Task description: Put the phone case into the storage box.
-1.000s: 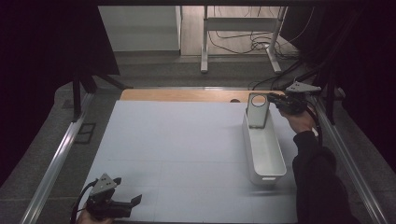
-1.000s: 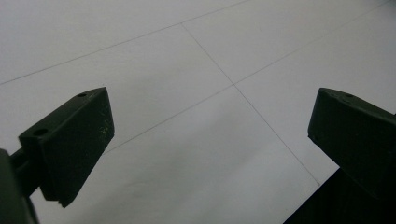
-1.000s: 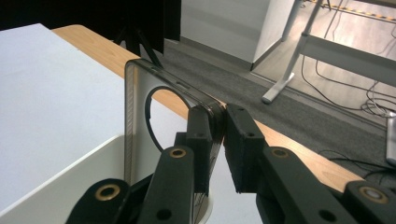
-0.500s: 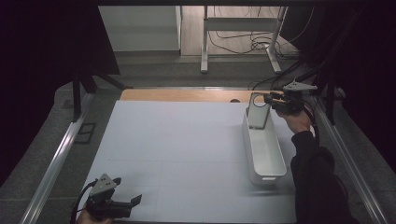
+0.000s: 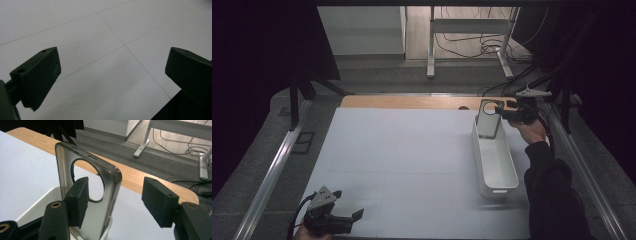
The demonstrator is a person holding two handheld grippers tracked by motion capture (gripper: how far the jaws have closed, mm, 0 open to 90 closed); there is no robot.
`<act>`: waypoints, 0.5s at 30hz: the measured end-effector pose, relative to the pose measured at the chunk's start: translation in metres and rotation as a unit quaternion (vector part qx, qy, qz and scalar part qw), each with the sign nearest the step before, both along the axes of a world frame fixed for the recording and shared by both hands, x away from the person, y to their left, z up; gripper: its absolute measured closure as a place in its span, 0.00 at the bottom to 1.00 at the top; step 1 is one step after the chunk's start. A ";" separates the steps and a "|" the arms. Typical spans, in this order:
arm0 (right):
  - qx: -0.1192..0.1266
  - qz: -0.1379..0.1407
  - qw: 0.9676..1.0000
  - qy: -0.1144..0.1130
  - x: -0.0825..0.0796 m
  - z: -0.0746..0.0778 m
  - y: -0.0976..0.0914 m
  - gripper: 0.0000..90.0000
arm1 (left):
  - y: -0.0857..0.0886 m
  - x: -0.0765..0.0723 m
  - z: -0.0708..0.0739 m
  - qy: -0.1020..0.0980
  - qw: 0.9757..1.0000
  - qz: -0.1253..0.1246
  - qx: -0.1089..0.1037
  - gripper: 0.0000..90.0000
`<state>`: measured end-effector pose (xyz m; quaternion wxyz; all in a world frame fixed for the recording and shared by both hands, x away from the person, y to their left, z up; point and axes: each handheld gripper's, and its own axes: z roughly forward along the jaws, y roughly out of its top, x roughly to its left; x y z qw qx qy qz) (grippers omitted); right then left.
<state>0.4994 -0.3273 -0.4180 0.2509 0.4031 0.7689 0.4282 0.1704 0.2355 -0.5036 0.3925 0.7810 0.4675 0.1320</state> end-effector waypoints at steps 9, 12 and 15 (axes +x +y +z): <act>0.010 -0.010 1.000 0.017 -0.003 -0.001 -0.003 0.34 | 0.000 0.000 0.000 0.000 1.000 0.000 -0.001 0.01; 0.014 -0.010 1.000 0.022 -0.005 -0.001 -0.005 0.33 | 0.001 0.000 0.000 0.001 1.000 0.002 -0.004 0.00; 0.019 -0.011 0.999 0.027 -0.007 0.000 -0.005 0.33 | 0.001 0.000 0.000 0.000 1.000 0.001 -0.004 0.00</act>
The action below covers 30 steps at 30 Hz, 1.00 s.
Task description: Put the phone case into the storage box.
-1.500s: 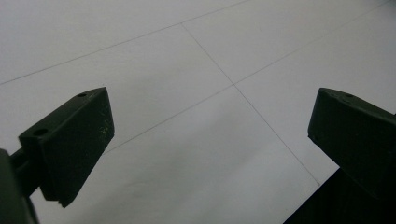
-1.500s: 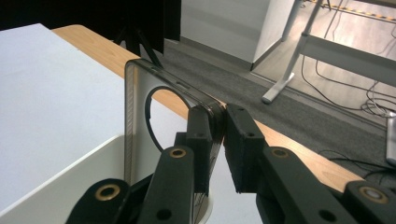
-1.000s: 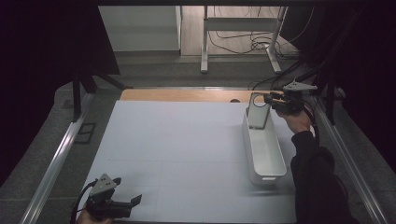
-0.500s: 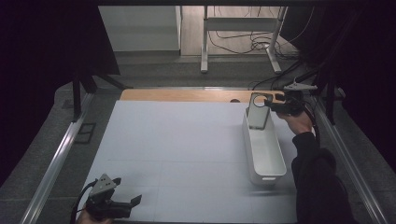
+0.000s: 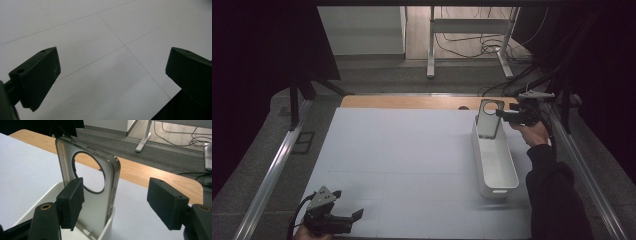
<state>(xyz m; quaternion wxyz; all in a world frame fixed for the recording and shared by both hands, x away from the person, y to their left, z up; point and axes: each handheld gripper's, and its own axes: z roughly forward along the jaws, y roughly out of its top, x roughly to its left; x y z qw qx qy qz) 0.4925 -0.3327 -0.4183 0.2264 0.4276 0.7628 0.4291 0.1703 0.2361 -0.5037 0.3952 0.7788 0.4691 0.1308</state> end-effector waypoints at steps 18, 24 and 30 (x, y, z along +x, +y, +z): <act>0.017 0.010 0.999 0.050 -0.027 0.003 0.004 0.25 | 0.002 -0.001 0.000 -0.003 1.000 0.002 -0.005 0.00; 0.018 0.013 0.998 0.063 -0.040 0.002 0.005 0.21 | 0.002 -0.001 0.000 -0.003 1.000 0.004 -0.005 0.00; 0.016 0.022 0.997 0.070 -0.055 0.001 0.007 0.19 | 0.002 -0.001 0.000 -0.003 1.000 0.003 -0.004 0.00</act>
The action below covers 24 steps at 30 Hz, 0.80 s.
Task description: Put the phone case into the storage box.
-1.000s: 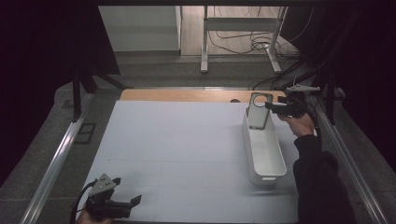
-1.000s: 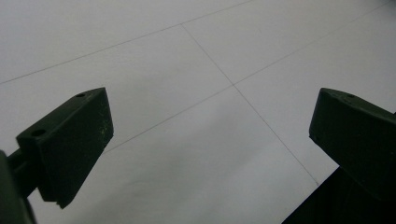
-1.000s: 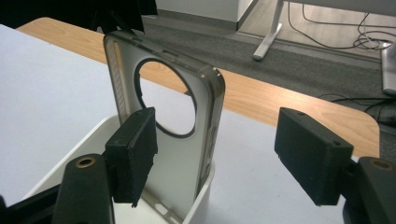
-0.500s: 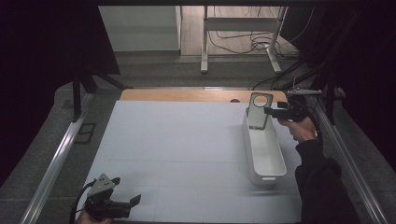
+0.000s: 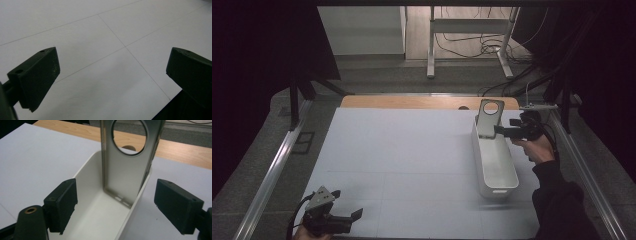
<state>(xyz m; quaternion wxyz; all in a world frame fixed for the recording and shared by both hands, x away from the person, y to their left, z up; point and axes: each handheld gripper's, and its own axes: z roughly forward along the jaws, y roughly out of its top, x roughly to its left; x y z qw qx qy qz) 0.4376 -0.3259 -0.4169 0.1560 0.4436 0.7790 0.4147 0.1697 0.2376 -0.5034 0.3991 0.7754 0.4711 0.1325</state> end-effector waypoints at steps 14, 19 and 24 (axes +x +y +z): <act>-0.017 0.009 1.000 0.020 -0.043 0.003 0.010 0.01 | 0.000 0.000 0.000 0.001 1.000 0.000 0.001 0.00; -0.018 0.010 1.000 0.019 -0.061 0.002 0.013 0.00 | 0.000 0.000 0.000 0.002 1.000 0.000 0.001 0.00; -0.026 0.012 1.000 0.012 -0.076 0.001 0.017 0.00 | 0.000 0.000 0.000 0.002 1.000 0.000 0.003 0.00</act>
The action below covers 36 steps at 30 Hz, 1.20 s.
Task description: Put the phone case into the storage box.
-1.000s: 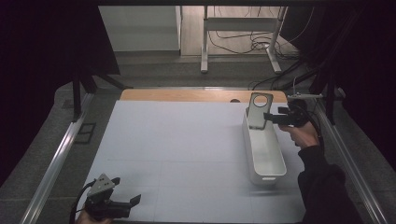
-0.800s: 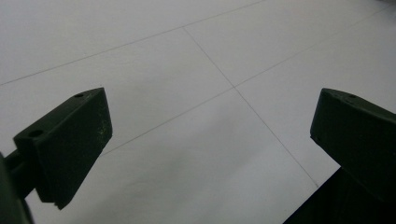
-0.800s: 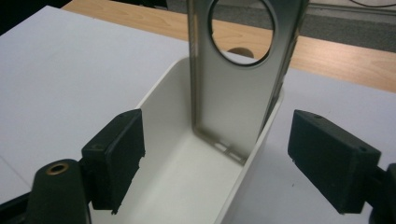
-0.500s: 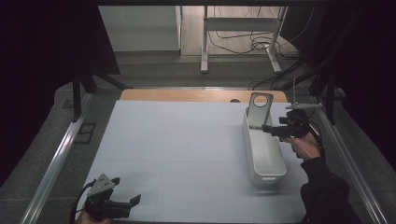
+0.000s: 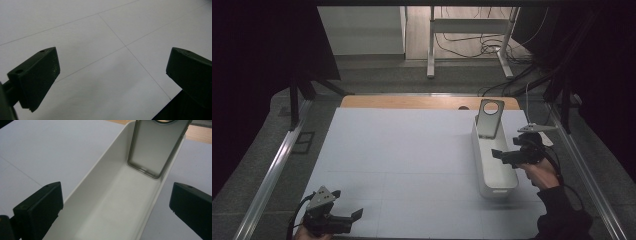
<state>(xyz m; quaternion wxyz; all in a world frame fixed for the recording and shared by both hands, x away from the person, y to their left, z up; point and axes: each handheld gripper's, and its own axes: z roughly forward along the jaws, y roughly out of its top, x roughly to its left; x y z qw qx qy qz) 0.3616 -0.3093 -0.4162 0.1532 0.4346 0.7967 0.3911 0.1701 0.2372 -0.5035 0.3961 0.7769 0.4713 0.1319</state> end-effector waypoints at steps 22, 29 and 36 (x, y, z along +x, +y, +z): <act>-0.010 0.005 1.000 0.000 -0.059 -0.005 0.005 0.00 | 0.002 -0.001 0.000 -0.001 1.000 0.006 -0.005 0.00; -0.013 -0.001 1.000 0.001 -0.073 -0.010 0.003 0.00 | 0.002 -0.002 0.000 -0.004 1.000 0.012 -0.002 0.00; -0.019 -0.008 1.000 0.003 -0.087 -0.018 -0.001 0.00 | 0.003 -0.004 0.001 -0.012 1.000 0.019 0.004 0.00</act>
